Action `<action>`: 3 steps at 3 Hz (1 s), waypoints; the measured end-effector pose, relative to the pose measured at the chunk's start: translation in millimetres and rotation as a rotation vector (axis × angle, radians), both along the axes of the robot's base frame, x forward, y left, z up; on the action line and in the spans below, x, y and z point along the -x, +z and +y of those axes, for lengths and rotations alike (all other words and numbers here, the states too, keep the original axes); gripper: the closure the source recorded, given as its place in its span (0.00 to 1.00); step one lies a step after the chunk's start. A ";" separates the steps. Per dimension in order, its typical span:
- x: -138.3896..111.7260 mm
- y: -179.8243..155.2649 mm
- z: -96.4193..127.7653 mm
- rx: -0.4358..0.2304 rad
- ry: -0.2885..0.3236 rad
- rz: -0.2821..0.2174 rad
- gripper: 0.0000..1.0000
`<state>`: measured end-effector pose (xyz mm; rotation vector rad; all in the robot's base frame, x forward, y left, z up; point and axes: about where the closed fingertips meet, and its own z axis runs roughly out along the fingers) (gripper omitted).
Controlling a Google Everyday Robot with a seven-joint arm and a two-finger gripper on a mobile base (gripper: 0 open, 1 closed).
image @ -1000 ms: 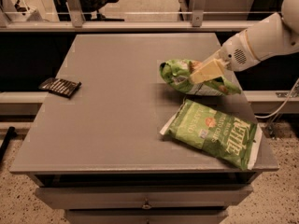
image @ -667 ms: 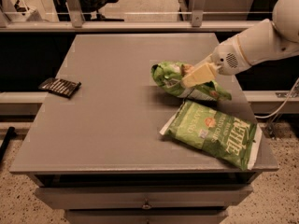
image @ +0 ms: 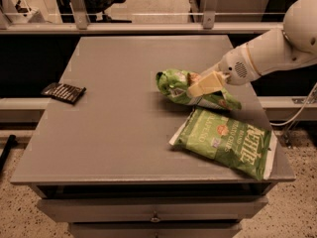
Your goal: Move green rice chip bag near green jalapeno chip bag
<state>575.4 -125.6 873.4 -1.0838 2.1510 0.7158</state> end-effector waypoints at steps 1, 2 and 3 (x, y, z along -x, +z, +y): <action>2.4 -1.4 -0.3 -0.010 -0.002 0.004 0.00; 5.7 6.7 -11.7 -0.020 -0.003 -0.014 0.00; 12.4 24.9 -32.0 -0.016 0.009 -0.056 0.00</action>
Offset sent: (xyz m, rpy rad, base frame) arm -0.0122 -0.0399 0.0253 0.0424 -0.0535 -0.0122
